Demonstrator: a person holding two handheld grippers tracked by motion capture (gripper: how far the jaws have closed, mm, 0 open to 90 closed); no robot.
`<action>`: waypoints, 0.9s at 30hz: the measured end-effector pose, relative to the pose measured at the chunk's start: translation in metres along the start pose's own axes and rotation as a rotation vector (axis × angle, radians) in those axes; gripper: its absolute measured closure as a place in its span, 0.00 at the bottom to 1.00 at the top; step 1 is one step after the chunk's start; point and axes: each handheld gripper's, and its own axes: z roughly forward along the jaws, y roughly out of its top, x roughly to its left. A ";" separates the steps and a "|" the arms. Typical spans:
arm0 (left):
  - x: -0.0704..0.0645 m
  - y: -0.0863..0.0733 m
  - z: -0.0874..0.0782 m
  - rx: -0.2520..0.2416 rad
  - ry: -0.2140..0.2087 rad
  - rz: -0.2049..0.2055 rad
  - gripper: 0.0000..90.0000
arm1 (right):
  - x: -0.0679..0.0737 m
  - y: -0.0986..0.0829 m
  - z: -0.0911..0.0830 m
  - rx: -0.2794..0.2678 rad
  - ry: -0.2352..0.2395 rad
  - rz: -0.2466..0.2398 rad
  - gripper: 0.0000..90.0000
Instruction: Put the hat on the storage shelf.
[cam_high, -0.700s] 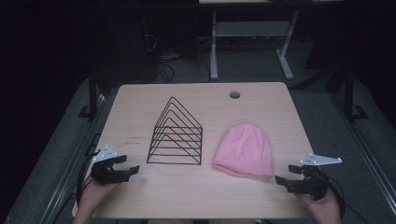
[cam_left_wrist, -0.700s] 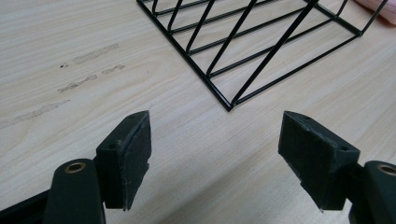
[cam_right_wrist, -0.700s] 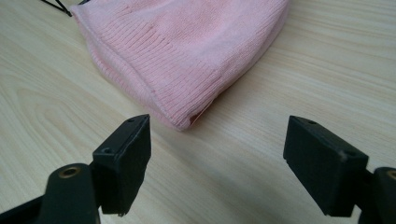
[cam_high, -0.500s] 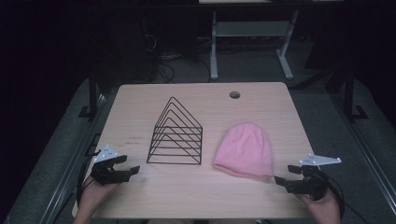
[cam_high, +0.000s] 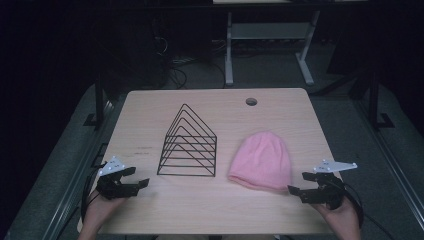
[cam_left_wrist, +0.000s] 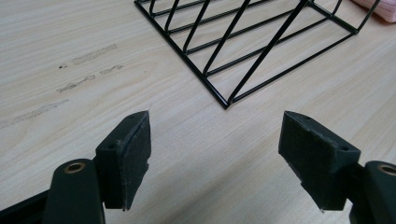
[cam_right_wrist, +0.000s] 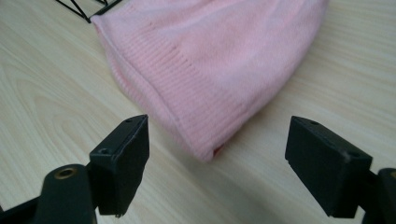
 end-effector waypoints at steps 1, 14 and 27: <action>0.000 0.000 0.000 -0.002 -0.001 -0.002 0.28 | 0.000 0.000 0.000 0.000 0.000 0.000 0.23; 0.000 -0.001 0.001 -0.002 0.001 -0.003 0.27 | -0.002 0.030 -0.006 -0.016 -0.009 -0.065 0.24; -0.001 -0.001 0.003 -0.004 -0.003 -0.008 0.27 | -0.017 0.054 -0.004 0.028 0.006 -0.040 0.23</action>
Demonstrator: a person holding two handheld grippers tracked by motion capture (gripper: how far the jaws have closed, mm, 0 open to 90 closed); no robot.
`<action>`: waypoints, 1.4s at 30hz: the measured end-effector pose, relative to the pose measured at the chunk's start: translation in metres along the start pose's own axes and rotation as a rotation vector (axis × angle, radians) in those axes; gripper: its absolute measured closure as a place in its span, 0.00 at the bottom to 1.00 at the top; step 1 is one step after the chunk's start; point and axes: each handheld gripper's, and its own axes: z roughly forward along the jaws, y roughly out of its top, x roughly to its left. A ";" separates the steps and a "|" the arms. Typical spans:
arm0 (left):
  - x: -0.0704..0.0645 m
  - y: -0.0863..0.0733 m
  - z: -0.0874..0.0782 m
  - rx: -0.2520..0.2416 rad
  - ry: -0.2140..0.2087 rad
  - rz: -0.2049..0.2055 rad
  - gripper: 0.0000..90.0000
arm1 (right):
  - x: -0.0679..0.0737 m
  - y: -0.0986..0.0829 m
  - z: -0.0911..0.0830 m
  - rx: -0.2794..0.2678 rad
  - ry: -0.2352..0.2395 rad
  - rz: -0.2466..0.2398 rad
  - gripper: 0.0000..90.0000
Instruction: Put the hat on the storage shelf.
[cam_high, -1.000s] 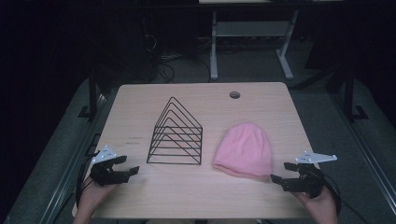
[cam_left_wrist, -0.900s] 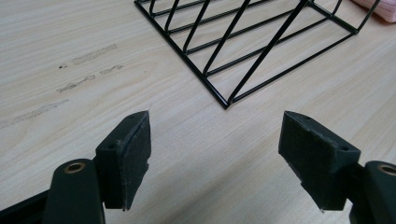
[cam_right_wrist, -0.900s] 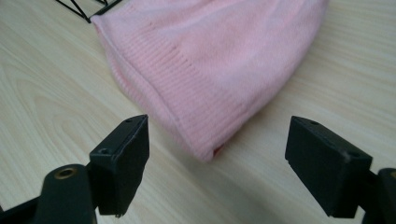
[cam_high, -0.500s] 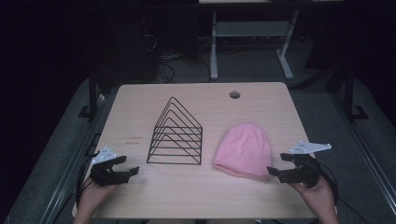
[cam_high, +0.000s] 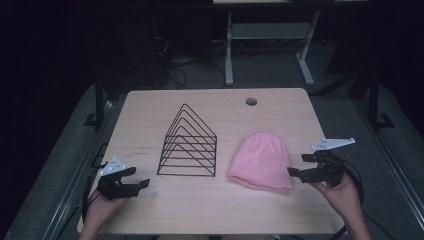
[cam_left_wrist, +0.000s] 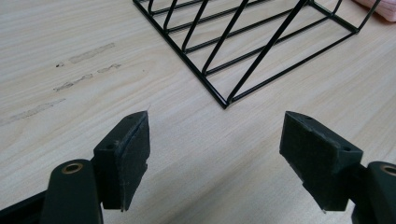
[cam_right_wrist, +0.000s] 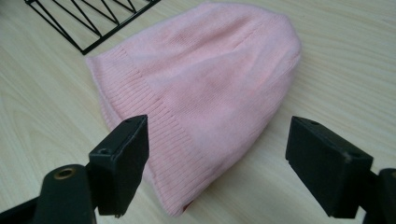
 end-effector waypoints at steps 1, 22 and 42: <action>0.000 0.000 0.000 0.001 0.000 0.001 0.27 | -0.001 0.002 0.001 0.000 0.004 0.007 0.23; 0.000 0.001 -0.001 0.001 -0.003 0.004 0.27 | -0.023 0.052 0.027 0.090 0.021 0.005 0.24; -0.002 0.002 -0.002 -0.003 0.003 0.017 0.27 | -0.038 0.083 0.051 0.106 0.022 0.029 0.25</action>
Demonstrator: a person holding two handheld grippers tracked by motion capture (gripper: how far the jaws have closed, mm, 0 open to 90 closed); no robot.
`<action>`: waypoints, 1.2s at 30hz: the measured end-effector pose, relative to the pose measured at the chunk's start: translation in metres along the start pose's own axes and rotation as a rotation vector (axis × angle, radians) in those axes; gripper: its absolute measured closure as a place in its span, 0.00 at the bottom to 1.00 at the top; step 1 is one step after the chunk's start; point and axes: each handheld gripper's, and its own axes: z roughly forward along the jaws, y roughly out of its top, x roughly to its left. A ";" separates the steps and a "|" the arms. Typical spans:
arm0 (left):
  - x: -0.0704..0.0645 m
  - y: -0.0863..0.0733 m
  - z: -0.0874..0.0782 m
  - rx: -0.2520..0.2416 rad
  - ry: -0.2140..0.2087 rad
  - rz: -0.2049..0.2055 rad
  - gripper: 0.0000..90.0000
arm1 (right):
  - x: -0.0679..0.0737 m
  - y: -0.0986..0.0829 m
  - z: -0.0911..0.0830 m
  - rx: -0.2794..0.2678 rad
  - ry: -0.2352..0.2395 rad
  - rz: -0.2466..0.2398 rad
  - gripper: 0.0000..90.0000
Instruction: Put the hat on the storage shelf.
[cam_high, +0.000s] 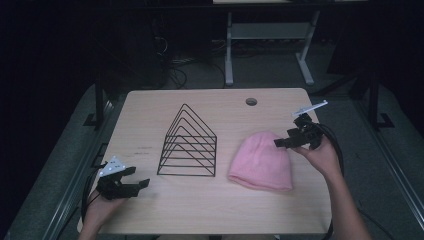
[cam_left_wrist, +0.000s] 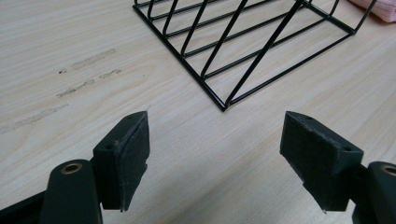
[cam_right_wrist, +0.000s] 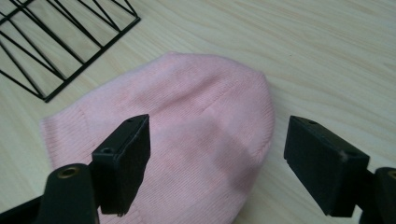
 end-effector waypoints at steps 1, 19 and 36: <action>0.000 0.000 0.000 -0.001 -0.001 0.000 0.27 | 0.000 0.001 0.001 0.005 -0.004 -0.001 0.25; 0.001 -0.001 0.000 0.005 -0.001 -0.004 0.27 | -0.014 0.011 0.026 0.085 -0.024 0.015 0.25; 0.000 -0.001 0.002 0.012 -0.006 0.006 0.27 | -0.029 0.009 0.051 0.131 -0.034 0.059 0.25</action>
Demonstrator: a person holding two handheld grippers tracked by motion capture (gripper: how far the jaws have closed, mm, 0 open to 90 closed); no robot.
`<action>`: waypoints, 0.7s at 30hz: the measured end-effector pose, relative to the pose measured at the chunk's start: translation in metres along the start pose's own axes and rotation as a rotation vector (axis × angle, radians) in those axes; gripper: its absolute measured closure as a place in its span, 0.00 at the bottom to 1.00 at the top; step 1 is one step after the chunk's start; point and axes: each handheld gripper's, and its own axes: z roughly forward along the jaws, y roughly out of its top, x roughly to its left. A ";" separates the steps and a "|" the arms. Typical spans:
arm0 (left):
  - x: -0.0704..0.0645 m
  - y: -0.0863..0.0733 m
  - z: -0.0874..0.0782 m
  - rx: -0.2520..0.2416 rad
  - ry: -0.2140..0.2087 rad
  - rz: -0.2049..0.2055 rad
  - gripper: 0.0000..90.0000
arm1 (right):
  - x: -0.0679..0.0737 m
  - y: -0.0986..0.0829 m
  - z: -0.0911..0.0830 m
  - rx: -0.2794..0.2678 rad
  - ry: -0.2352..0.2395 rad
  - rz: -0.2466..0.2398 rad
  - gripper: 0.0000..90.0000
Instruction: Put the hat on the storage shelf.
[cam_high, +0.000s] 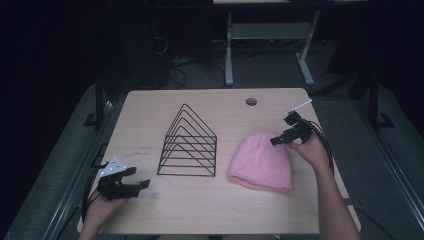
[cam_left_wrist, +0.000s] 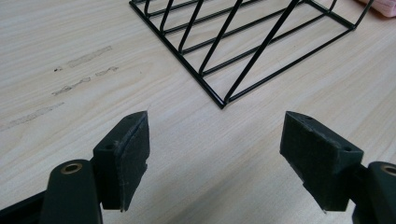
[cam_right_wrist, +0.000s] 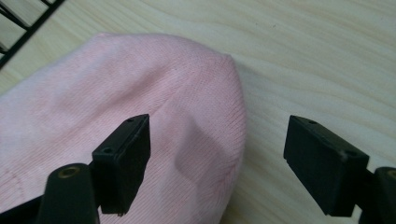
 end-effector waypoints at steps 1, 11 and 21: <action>0.000 0.000 0.000 0.001 0.000 -0.001 0.27 | -0.001 0.000 0.003 0.007 -0.001 0.003 0.25; 0.001 0.000 -0.001 0.005 -0.002 0.001 0.27 | -0.002 0.005 0.015 0.040 -0.008 0.018 0.39; -0.001 0.000 0.000 0.020 -0.017 0.013 0.27 | -0.009 0.003 0.024 0.053 0.046 0.068 0.52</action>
